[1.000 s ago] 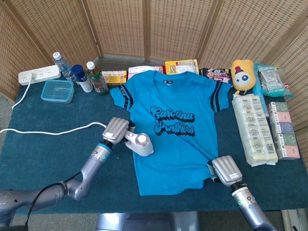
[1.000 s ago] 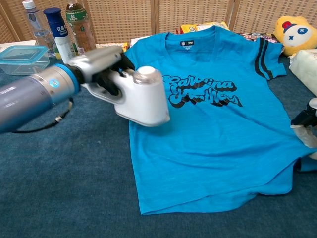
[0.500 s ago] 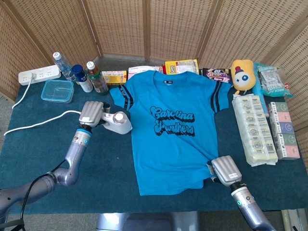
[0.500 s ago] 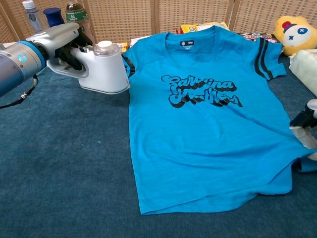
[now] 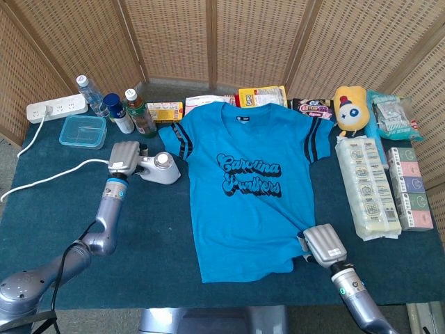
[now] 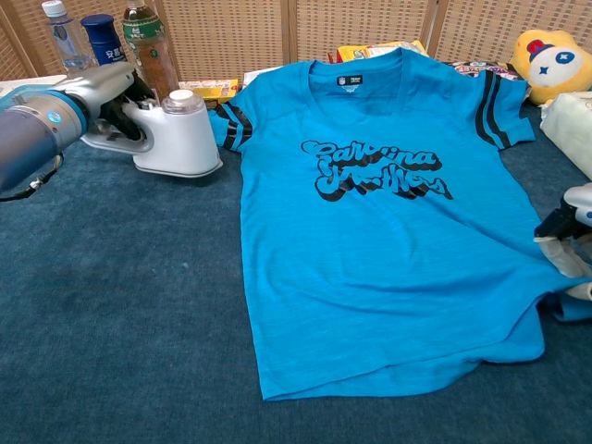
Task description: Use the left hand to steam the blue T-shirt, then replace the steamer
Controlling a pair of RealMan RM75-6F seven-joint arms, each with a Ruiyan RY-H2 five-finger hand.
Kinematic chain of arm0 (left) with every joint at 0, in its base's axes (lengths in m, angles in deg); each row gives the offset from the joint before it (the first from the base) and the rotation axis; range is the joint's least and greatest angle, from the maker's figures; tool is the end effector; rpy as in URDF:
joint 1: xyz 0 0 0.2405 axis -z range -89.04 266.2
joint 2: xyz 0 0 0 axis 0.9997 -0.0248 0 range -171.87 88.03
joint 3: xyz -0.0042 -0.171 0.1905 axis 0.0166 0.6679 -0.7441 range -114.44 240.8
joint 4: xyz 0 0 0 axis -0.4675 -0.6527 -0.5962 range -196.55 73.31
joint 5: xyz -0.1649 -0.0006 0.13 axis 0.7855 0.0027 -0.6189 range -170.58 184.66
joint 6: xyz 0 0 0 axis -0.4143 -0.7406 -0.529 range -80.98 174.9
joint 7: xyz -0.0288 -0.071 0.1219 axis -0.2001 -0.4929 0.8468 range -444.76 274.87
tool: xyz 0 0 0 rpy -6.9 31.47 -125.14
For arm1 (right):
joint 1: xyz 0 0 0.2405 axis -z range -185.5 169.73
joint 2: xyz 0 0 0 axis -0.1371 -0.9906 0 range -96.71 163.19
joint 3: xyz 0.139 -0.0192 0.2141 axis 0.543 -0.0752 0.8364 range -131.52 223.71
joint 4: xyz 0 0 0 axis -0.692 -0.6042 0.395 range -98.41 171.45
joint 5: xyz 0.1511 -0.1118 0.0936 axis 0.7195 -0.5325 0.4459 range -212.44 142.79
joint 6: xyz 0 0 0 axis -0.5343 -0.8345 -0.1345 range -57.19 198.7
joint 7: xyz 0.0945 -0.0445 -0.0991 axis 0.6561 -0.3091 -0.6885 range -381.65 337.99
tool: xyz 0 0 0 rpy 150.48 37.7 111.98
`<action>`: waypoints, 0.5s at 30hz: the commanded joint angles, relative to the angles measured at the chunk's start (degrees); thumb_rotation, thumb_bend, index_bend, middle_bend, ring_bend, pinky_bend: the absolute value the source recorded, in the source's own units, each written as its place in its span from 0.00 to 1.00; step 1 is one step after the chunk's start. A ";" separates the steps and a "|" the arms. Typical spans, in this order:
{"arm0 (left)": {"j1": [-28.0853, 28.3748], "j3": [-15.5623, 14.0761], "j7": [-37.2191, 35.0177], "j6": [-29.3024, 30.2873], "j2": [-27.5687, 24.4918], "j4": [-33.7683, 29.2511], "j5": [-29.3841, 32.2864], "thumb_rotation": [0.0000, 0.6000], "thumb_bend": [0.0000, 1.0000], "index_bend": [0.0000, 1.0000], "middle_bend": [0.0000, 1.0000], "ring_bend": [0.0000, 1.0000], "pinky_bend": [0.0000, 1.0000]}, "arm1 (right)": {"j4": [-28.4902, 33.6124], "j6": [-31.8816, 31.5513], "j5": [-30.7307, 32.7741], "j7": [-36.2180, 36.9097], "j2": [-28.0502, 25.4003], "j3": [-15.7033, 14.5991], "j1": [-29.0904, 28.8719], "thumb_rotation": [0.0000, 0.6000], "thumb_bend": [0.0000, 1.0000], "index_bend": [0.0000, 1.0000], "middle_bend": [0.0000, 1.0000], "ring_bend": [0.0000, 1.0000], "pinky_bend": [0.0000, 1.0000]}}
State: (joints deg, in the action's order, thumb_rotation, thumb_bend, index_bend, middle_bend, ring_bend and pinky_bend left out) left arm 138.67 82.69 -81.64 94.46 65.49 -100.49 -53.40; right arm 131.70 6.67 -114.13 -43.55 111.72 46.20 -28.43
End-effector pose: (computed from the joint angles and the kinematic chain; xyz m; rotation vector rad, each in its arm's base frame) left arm -0.1960 0.4490 -0.0249 -1.4947 -1.0164 -0.9047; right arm -0.2407 -0.2265 0.0232 1.8507 -0.9530 0.7529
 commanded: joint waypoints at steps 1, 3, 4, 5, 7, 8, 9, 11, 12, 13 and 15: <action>1.41 0.20 -1.51 -0.77 2.43 3.23 -0.51 1.00 0.40 0.69 0.79 0.71 0.79 | 0.04 0.06 0.20 -0.25 0.12 0.11 -0.12 1.00 0.53 0.73 0.71 0.77 0.91; 2.01 0.27 -2.03 -0.90 3.39 4.60 -0.88 1.00 0.40 0.69 0.79 0.71 0.79 | 0.07 0.05 0.40 -0.43 0.20 0.18 -0.18 1.00 0.53 0.73 0.71 0.77 0.91; 2.30 0.29 -2.23 -1.00 3.81 5.12 -1.05 1.00 0.40 0.69 0.79 0.71 0.79 | 0.07 0.04 0.50 -0.52 0.21 0.22 -0.20 1.00 0.53 0.73 0.71 0.77 0.91; 2.55 0.32 -2.42 -1.06 4.19 5.62 -1.19 1.00 0.40 0.69 0.79 0.71 0.79 | 0.09 0.03 0.58 -0.58 0.22 0.23 -0.21 1.00 0.53 0.73 0.71 0.77 0.91; 2.89 0.24 -2.78 -1.21 4.78 6.33 -1.55 1.00 0.39 0.69 0.79 0.71 0.79 | 0.16 0.03 0.74 -0.71 0.18 0.24 -0.22 1.00 0.53 0.73 0.71 0.77 0.91; 3.02 0.14 -2.87 -1.07 5.10 6.65 -1.82 1.00 0.39 0.69 0.79 0.71 0.79 | 0.17 0.00 0.79 -0.76 0.15 0.28 -0.25 1.00 0.53 0.73 0.71 0.77 0.91; 3.11 0.01 -3.16 -1.17 5.38 6.87 -2.10 1.00 0.38 0.69 0.79 0.71 0.78 | 0.22 0.00 0.82 -0.84 0.09 0.30 -0.29 1.00 0.53 0.73 0.71 0.77 0.91; 3.11 -0.11 -3.45 -1.65 5.55 6.92 -2.25 1.00 0.38 0.69 0.79 0.70 0.75 | 0.31 0.00 0.86 -0.88 0.05 0.32 -0.35 1.00 0.53 0.73 0.71 0.77 0.91; 3.08 -0.24 -3.48 -1.75 5.58 6.89 -2.41 1.00 0.38 0.69 0.79 0.70 0.73 | 0.32 0.01 0.85 -0.89 0.05 0.32 -0.39 1.00 0.53 0.73 0.71 0.77 0.91; 2.99 -0.45 -3.48 -1.66 5.62 6.90 -2.71 1.00 0.37 0.69 0.78 0.68 0.70 | 0.34 0.02 0.78 -0.89 0.06 0.30 -0.43 1.00 0.53 0.73 0.71 0.77 0.91; 2.77 -0.73 -3.50 -1.62 5.60 6.90 -3.06 1.00 0.37 0.69 0.76 0.65 0.68 | 0.34 0.04 0.74 -0.85 0.11 0.26 -0.49 1.00 0.53 0.73 0.71 0.77 0.91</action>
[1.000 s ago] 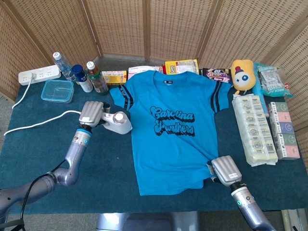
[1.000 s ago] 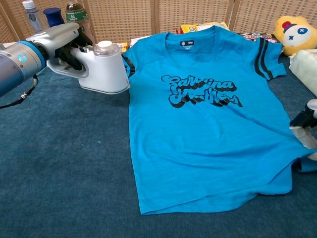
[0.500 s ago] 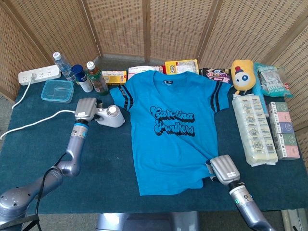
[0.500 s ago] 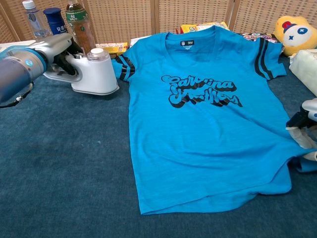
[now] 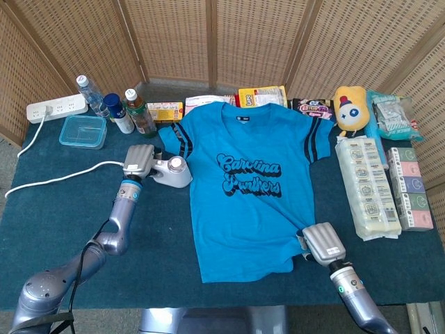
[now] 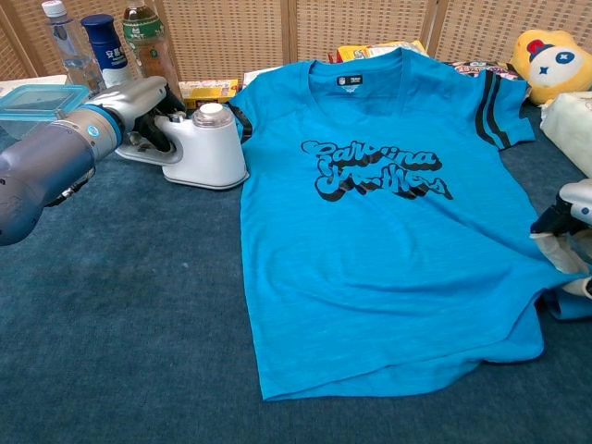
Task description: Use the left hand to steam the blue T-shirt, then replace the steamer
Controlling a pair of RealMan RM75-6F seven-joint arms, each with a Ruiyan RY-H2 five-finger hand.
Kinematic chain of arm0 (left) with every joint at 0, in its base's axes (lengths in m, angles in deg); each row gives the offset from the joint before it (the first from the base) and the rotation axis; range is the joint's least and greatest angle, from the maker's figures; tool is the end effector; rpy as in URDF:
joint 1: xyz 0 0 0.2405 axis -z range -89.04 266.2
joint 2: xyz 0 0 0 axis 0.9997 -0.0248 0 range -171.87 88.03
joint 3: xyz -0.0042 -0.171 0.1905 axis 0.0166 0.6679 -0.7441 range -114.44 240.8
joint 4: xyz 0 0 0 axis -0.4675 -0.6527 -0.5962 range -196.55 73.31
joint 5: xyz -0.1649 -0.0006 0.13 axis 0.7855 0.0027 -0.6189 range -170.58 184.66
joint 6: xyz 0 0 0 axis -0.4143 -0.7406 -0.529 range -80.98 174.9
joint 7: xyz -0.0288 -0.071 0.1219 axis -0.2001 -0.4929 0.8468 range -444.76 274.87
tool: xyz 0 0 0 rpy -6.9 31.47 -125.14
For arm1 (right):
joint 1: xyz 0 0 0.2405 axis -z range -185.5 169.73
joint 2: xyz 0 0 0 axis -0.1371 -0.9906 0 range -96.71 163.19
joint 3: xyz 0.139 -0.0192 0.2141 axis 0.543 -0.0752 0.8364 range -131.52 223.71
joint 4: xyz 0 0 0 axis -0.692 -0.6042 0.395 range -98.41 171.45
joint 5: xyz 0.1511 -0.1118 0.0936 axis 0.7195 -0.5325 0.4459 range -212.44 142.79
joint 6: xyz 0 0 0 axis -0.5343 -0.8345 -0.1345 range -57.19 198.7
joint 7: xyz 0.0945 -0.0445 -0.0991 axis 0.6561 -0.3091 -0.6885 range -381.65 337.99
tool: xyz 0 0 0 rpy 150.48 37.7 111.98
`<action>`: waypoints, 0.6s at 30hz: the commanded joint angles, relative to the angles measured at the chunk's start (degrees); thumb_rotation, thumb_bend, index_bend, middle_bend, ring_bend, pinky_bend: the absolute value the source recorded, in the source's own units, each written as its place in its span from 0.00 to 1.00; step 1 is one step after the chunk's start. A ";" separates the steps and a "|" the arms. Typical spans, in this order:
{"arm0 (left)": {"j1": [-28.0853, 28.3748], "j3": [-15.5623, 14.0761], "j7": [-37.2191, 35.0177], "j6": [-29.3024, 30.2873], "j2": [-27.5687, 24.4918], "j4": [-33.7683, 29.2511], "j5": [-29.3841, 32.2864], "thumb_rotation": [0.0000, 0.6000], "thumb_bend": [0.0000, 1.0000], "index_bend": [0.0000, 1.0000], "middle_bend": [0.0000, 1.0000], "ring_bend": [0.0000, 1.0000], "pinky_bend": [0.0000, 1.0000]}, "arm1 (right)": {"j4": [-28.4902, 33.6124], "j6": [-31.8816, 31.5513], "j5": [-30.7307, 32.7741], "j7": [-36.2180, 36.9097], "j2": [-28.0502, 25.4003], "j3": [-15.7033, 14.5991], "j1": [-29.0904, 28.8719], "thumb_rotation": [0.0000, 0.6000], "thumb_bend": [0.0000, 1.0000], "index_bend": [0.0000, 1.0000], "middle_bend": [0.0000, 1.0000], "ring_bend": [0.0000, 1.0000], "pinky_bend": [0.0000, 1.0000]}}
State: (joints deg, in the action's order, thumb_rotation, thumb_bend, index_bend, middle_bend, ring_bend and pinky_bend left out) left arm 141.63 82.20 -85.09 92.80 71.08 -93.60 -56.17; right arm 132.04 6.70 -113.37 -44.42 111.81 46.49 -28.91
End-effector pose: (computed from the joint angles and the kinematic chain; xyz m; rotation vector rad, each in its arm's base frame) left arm -0.1781 0.4494 -0.0531 -1.5513 -1.0174 -0.9164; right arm -0.2380 -0.2293 0.0232 1.8492 -0.9457 0.7514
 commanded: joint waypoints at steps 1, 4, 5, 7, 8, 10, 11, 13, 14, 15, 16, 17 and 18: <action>-0.25 -0.28 -0.01 -0.02 -0.02 0.01 -0.31 1.00 0.37 0.69 0.74 0.62 0.66 | 0.00 0.00 -0.02 0.03 0.03 -0.03 -0.03 1.00 0.53 0.73 0.71 0.77 0.90; -0.47 -0.07 0.79 -1.17 -0.32 -0.20 0.31 1.00 0.36 0.61 0.64 0.53 0.59 | 0.00 0.01 -0.11 0.22 0.01 -0.11 -0.07 1.00 0.53 0.73 0.70 0.76 0.90; -0.52 -0.03 1.23 -1.45 -0.52 -0.41 0.48 1.00 0.35 0.55 0.60 0.49 0.56 | 0.01 0.02 -0.10 0.19 0.01 -0.13 -0.09 1.00 0.53 0.73 0.70 0.76 0.90; -0.64 0.01 1.67 -1.45 -0.73 -0.81 0.55 1.00 0.34 0.44 0.52 0.42 0.52 | 0.02 0.00 -0.09 0.17 0.03 -0.16 -0.11 1.00 0.53 0.73 0.70 0.76 0.90; -0.70 -0.03 1.86 -1.43 -0.87 -1.06 0.51 1.00 0.33 0.39 0.48 0.39 0.50 | 0.04 -0.01 -0.08 0.17 0.02 -0.17 -0.11 1.00 0.53 0.73 0.70 0.76 0.90; -0.91 -0.24 2.34 -1.10 -1.20 -1.60 0.26 1.00 0.32 0.31 0.42 0.33 0.46 | 0.04 -0.04 -0.06 0.18 0.02 -0.18 -0.13 1.00 0.53 0.73 0.70 0.76 0.90; -1.05 -0.37 2.59 -0.77 -1.36 -1.93 0.06 1.00 0.32 0.27 0.39 0.31 0.44 | 0.02 0.00 -0.02 0.20 0.02 -0.18 -0.16 1.00 0.54 0.73 0.70 0.76 0.90; -1.23 -0.53 2.76 -0.34 -1.52 -2.32 -0.21 1.00 0.31 0.21 0.36 0.27 0.40 | 0.01 0.04 0.00 0.25 0.03 -0.19 -0.19 1.00 0.54 0.73 0.70 0.76 0.90; -1.35 -0.63 2.80 -0.25 -1.61 -2.55 -0.32 1.00 0.31 0.19 0.34 0.25 0.38 | -0.01 0.07 -0.03 0.27 0.04 -0.21 -0.22 1.00 0.54 0.73 0.70 0.76 0.90; -1.44 -0.67 2.82 -0.22 -1.68 -2.70 -0.36 1.00 0.31 0.17 0.32 0.24 0.36 | -0.03 0.08 -0.04 0.28 0.05 -0.22 -0.23 1.00 0.54 0.73 0.70 0.76 0.90; -1.55 -0.73 2.89 -0.19 -1.75 -2.91 -0.39 1.00 0.30 0.16 0.30 0.22 0.34 | -0.04 0.07 -0.06 0.32 0.06 -0.24 -0.24 1.00 0.54 0.73 0.70 0.76 0.90; -1.65 -0.77 2.93 -0.14 -1.80 -3.11 -0.41 1.00 0.30 0.13 0.28 0.19 0.31 | -0.05 0.05 -0.08 0.36 0.06 -0.23 -0.25 1.00 0.54 0.73 0.70 0.76 0.90; -1.71 -0.78 2.95 -0.07 -1.82 -3.23 -0.44 1.00 0.30 0.12 0.26 0.17 0.30 | -0.07 0.04 -0.07 0.38 0.05 -0.23 -0.25 1.00 0.54 0.73 0.70 0.76 0.90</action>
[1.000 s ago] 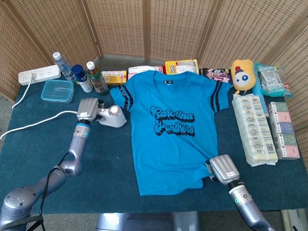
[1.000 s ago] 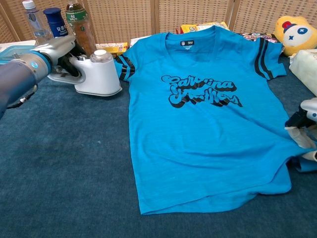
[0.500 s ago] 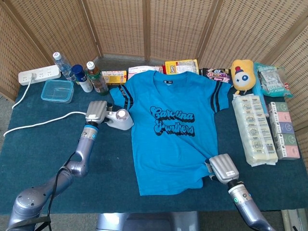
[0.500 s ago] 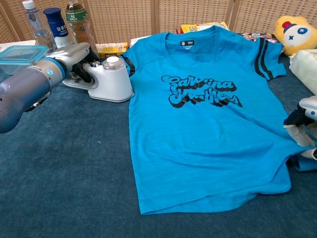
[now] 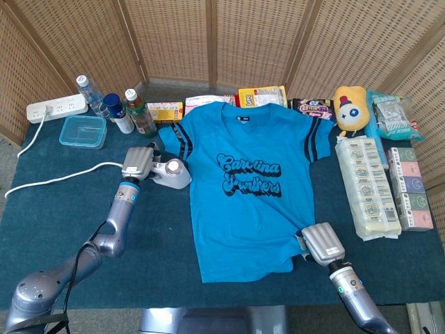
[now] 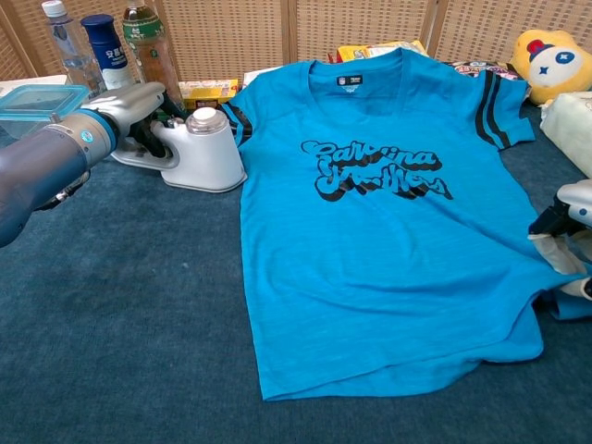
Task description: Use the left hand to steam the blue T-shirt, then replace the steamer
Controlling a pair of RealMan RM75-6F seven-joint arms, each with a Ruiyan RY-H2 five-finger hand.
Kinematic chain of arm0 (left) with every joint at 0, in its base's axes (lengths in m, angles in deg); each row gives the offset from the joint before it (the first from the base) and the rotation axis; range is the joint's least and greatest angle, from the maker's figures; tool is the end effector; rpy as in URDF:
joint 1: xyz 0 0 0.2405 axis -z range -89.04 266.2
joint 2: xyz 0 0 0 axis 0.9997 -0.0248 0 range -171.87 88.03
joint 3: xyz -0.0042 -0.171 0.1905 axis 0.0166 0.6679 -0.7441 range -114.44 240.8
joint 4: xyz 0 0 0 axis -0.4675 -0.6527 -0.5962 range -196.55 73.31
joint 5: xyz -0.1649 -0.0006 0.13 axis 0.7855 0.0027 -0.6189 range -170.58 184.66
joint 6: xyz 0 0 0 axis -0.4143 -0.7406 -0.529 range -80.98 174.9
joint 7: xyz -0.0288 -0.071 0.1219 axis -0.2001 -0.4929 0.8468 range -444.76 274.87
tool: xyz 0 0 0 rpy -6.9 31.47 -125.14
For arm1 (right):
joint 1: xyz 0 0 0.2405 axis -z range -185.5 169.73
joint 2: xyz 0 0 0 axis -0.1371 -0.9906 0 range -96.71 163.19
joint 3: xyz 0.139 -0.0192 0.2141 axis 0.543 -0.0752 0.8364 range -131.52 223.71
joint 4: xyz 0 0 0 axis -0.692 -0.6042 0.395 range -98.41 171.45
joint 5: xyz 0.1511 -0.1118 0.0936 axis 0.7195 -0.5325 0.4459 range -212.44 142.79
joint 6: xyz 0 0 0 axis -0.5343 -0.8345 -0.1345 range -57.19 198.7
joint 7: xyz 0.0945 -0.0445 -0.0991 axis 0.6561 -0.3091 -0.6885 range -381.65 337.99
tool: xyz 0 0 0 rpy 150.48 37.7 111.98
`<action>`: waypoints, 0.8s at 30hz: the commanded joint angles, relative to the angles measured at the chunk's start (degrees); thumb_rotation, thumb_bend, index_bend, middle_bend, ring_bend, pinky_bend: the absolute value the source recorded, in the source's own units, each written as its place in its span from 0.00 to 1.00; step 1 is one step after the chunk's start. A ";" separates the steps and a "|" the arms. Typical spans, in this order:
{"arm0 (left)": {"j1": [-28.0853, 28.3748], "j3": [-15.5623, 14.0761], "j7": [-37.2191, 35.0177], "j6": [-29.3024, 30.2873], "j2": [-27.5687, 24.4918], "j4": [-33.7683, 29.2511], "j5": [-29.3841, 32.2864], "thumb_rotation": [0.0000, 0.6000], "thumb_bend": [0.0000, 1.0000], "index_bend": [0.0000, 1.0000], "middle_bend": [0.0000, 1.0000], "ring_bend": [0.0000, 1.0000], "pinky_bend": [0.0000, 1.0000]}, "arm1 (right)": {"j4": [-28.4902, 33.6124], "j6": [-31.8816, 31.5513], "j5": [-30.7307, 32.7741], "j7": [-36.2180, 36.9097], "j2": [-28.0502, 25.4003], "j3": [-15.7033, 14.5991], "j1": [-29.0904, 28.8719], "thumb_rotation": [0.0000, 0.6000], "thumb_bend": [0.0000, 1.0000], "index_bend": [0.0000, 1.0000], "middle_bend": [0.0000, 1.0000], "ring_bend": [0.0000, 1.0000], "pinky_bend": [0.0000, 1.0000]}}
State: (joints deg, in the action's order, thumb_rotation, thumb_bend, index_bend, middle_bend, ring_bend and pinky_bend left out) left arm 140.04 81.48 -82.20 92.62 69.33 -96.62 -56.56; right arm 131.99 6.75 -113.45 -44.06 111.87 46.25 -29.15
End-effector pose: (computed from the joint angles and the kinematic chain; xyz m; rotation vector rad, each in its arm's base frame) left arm -0.1850 0.4436 -0.0516 -1.5865 -0.9919 -0.8740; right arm -0.2374 -0.2292 0.0222 1.8544 -0.9496 0.7549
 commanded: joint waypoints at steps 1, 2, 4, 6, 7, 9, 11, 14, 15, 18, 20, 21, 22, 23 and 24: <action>-0.24 -0.09 0.08 0.31 -0.08 -0.32 -0.12 1.00 0.29 0.09 0.24 0.15 0.28 | -0.04 -0.01 0.02 0.03 -0.02 -0.01 -0.01 1.00 0.54 0.73 0.70 0.76 0.90; -0.33 -0.17 0.13 0.66 -0.05 -0.35 -0.29 1.00 0.29 0.06 0.21 0.12 0.26 | -0.04 -0.02 0.04 0.04 -0.05 -0.02 0.00 1.00 0.54 0.73 0.70 0.76 0.90; -0.49 -0.33 0.08 1.22 0.04 -0.26 -0.63 1.00 0.29 0.02 0.16 0.07 0.22 | -0.02 -0.05 0.06 0.05 -0.09 -0.05 0.02 1.00 0.54 0.73 0.70 0.76 0.90; -0.60 -0.47 -0.09 1.78 0.13 -0.17 -1.00 1.00 0.29 0.00 0.10 0.02 0.18 | 0.01 -0.10 0.08 0.04 -0.14 -0.05 0.02 1.00 0.54 0.73 0.70 0.76 0.90; -0.64 -0.51 -0.23 1.99 0.17 -0.14 -1.15 1.00 0.29 0.00 0.07 0.01 0.16 | 0.03 -0.12 0.09 0.06 -0.14 -0.04 0.02 1.00 0.54 0.73 0.70 0.76 0.90; -0.72 -0.67 -0.57 2.44 0.21 -0.01 -1.60 1.00 0.28 0.00 0.03 0.00 0.15 | 0.08 -0.13 0.12 0.06 -0.14 0.01 -0.02 1.00 0.54 0.73 0.70 0.76 0.90; -0.69 -0.78 -0.83 2.74 0.15 0.04 -2.00 1.00 0.28 0.00 0.01 0.00 0.13 | 0.10 -0.11 0.13 0.04 -0.09 0.06 -0.08 1.00 0.54 0.73 0.70 0.76 0.90; -0.70 -0.87 -1.24 3.12 -0.03 0.04 -2.47 1.00 0.28 0.00 0.00 0.00 0.12 | 0.09 -0.06 0.17 0.00 -0.04 0.05 -0.13 1.00 0.54 0.73 0.70 0.76 0.90; -0.72 -0.89 -1.39 3.19 -0.13 -0.03 -2.60 1.00 0.28 0.00 0.00 0.00 0.12 | 0.08 -0.07 0.20 0.00 -0.03 0.06 -0.14 1.00 0.54 0.73 0.70 0.76 0.90; -0.99 -1.10 -1.74 3.44 -0.41 -0.32 -2.98 1.00 0.28 0.00 0.00 0.00 0.12 | -0.01 0.00 0.26 0.07 0.02 0.06 -0.20 1.00 0.54 0.73 0.70 0.76 0.90; -1.63 -1.45 -2.30 4.07 -0.78 -1.27 -3.43 1.00 0.28 0.00 0.00 0.00 0.12 | -0.05 -0.04 0.16 0.18 0.05 0.11 -0.26 1.00 0.54 0.73 0.70 0.76 0.90; -1.90 -1.64 -2.48 4.44 -0.98 -1.72 -3.71 1.00 0.28 0.00 0.00 0.00 0.12 | -0.08 -0.04 0.15 0.22 0.05 0.10 -0.27 1.00 0.54 0.73 0.70 0.76 0.90; -2.20 -1.87 -2.73 4.84 -1.20 -2.24 -4.03 1.00 0.28 0.00 0.00 0.00 0.12 | -0.11 -0.03 0.14 0.25 0.05 0.09 -0.28 1.00 0.54 0.73 0.70 0.76 0.90; -2.53 -2.11 -3.04 5.29 -1.43 -2.81 -4.37 1.00 0.28 0.00 0.00 0.00 0.12 | -0.16 -0.03 0.12 0.30 0.08 0.07 -0.28 1.00 0.54 0.73 0.70 0.76 0.90; -2.92 -2.39 -3.35 5.78 -1.74 -3.51 -4.77 1.00 0.28 0.00 0.00 0.00 0.12 | -0.22 -0.03 0.09 0.35 0.11 0.04 -0.29 1.00 0.54 0.73 0.70 0.76 0.90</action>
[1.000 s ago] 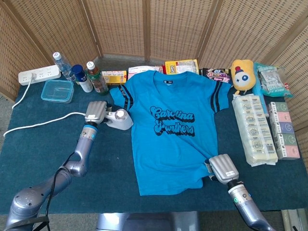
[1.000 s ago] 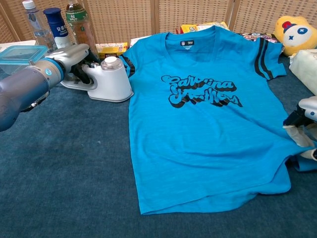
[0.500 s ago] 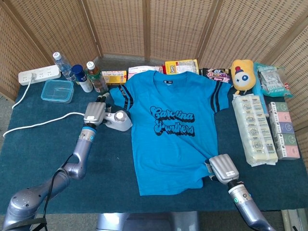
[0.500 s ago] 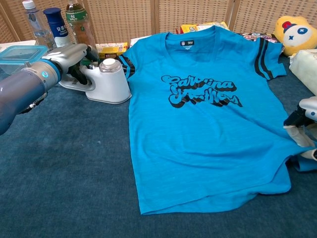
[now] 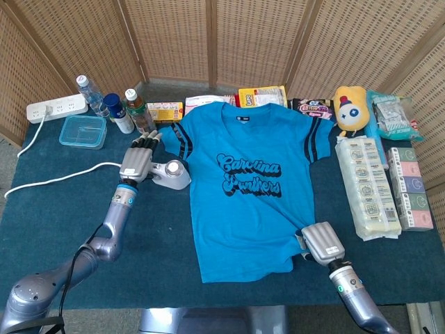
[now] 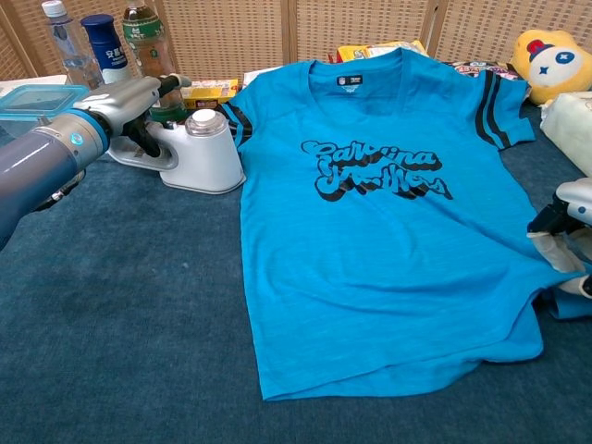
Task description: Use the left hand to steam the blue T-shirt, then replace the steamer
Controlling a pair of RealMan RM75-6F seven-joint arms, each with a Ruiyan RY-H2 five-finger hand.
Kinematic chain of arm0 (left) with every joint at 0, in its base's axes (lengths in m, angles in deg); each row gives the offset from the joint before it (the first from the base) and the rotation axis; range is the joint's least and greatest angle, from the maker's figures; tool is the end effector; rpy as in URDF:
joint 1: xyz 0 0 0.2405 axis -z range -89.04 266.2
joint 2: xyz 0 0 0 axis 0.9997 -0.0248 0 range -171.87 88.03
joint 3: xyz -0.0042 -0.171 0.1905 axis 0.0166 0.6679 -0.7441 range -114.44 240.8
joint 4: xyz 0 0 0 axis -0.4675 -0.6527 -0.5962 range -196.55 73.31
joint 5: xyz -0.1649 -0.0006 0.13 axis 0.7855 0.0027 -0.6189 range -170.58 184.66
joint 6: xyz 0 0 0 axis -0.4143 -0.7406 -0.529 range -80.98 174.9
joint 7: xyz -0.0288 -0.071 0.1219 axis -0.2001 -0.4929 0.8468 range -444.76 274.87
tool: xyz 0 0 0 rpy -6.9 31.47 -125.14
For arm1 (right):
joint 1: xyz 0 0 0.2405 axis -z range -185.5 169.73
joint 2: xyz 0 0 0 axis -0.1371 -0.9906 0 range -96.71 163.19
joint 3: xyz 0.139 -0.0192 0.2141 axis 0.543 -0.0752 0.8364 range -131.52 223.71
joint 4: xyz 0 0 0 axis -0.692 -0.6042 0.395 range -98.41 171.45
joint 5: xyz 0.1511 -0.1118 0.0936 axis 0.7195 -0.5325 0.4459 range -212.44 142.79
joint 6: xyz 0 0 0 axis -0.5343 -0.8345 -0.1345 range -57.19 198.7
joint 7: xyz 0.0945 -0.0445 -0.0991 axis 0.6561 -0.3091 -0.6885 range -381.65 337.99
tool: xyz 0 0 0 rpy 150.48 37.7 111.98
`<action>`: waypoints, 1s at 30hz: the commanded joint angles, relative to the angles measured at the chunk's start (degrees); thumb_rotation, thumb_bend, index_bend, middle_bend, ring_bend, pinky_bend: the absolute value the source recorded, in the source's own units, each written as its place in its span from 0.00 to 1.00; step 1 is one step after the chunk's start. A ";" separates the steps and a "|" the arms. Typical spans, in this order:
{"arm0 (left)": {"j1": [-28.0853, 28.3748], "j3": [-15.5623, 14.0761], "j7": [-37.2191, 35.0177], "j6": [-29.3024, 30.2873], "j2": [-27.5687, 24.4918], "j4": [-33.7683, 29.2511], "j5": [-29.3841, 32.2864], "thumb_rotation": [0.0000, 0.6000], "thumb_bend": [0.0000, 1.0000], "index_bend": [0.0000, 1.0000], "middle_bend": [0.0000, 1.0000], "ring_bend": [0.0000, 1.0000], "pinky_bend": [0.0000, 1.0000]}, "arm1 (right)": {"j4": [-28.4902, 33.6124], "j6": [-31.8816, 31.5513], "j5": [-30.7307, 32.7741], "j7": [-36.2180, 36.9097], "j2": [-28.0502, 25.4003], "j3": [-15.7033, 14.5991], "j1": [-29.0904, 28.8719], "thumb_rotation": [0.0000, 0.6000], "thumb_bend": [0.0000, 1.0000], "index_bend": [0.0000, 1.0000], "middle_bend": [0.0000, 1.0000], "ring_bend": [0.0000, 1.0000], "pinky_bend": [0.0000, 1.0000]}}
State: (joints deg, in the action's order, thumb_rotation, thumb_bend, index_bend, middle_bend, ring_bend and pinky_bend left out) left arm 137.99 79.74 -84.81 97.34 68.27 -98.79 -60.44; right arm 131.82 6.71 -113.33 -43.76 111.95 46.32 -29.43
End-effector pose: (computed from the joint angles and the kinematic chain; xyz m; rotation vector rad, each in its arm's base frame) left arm -0.1867 0.4339 -0.0460 -1.5957 -0.9408 -0.9368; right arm -0.2369 -0.2310 0.0222 1.8524 -0.9502 0.7600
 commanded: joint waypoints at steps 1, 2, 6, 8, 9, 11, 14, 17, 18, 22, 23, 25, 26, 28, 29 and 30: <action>-1.21 -0.94 -1.00 1.40 -0.94 -1.97 -1.21 1.00 0.28 0.00 0.00 0.00 0.12 | -0.10 0.02 -0.05 0.11 0.08 -0.04 -0.02 1.00 0.54 0.73 0.70 0.76 0.90; -1.52 -1.20 -1.19 1.71 -1.23 -2.58 -1.53 1.00 0.28 0.00 0.00 0.00 0.12 | -0.14 0.05 -0.08 0.14 0.12 -0.05 -0.05 1.00 0.54 0.73 0.70 0.76 0.90; -2.80 -2.06 -1.88 3.24 -2.43 -5.09 -2.65 1.00 0.28 0.00 0.00 0.00 0.12 | -0.28 0.07 -0.17 0.19 0.28 -0.07 -0.12 1.00 0.54 0.73 0.70 0.76 0.90; -3.58 -2.37 -2.68 4.26 -3.20 -6.85 -3.22 1.00 0.28 0.00 0.00 0.00 0.12 | -0.31 0.16 -0.13 0.11 0.37 -0.10 -0.16 1.00 0.54 0.73 0.70 0.76 0.90; -4.23 -2.68 -3.37 5.22 -3.98 -8.45 -3.81 1.00 0.28 0.00 0.00 0.00 0.12 | -0.30 0.18 -0.08 -0.01 0.42 -0.10 -0.19 1.00 0.54 0.73 0.70 0.76 0.90; -5.04 -3.13 -3.98 6.31 -5.24 -10.79 -4.60 1.00 0.28 0.00 0.00 0.00 0.12 | -0.24 0.19 -0.02 -0.22 0.37 -0.17 -0.18 1.00 0.53 0.73 0.70 0.76 0.89; -6.41 -3.83 -4.62 8.00 -7.61 -15.03 -5.74 1.00 0.28 0.00 0.00 0.00 0.12 | 0.07 0.44 0.41 -1.16 -0.08 -0.49 -0.11 1.00 0.52 0.66 0.67 0.72 0.86; -7.96 -4.34 -5.35 9.65 -10.24 -19.94 -6.53 1.00 0.28 0.00 0.00 0.00 0.12 | 1.09 0.88 1.29 -2.43 -0.76 -0.78 -0.08 1.00 0.51 0.54 0.57 0.63 0.77; -8.62 -4.56 -5.52 10.26 -11.42 -22.17 -6.80 1.00 0.28 0.00 0.00 0.00 0.12 | 1.64 1.37 1.88 -3.16 -1.21 -0.96 -0.16 1.00 0.51 0.49 0.53 0.59 0.73; -10.43 -5.24 -5.34 11.60 -15.29 -29.26 -7.42 1.00 0.28 0.00 0.00 0.00 0.12 | 3.36 2.08 3.01 -4.44 -2.36 -1.30 -0.29 1.00 0.52 0.38 0.43 0.47 0.57; -10.82 -5.43 -5.21 11.78 -16.34 -31.09 -7.54 1.00 0.28 0.00 0.00 0.00 0.12 | 3.71 2.06 3.13 -4.47 -2.57 -1.37 -0.24 1.00 0.52 0.34 0.41 0.43 0.52; -11.71 -5.74 -4.59 12.04 -18.87 -35.51 -7.49 1.00 0.28 0.00 0.00 0.00 0.12 | 4.30 1.57 2.89 -4.44 -2.97 -1.53 0.00 1.00 0.52 0.29 0.37 0.38 0.45; -12.14 -5.86 -4.25 12.25 -20.03 -37.62 -7.45 1.00 0.28 0.00 0.00 0.00 0.12 | 4.48 1.34 2.75 -4.38 -3.11 -1.60 0.11 1.00 0.51 0.26 0.34 0.36 0.42; -13.08 -6.15 -2.96 12.75 -22.46 -41.93 -7.19 1.00 0.28 0.00 0.00 0.00 0.12 | 4.81 0.65 2.30 -4.03 -3.37 -1.70 0.43 1.00 0.51 0.22 0.32 0.33 0.39; -13.53 -6.30 -2.38 13.08 -23.44 -43.69 -7.10 1.00 0.28 0.00 0.00 0.00 0.12 | 4.87 0.31 2.04 -3.86 -3.48 -1.76 0.60 1.00 0.51 0.20 0.30 0.31 0.38; -14.11 -6.53 -1.57 13.47 -24.65 -45.84 -6.93 1.00 0.28 0.00 0.00 0.00 0.12 | 5.03 -0.10 1.81 -3.44 -3.64 -1.82 0.85 1.00 0.51 0.19 0.30 0.31 0.38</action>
State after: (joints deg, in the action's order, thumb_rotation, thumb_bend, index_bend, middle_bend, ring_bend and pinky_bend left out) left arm 125.91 74.02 -88.40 109.48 47.54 -139.19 -67.53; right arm 136.66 6.98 -111.23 -47.55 108.51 44.60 -28.85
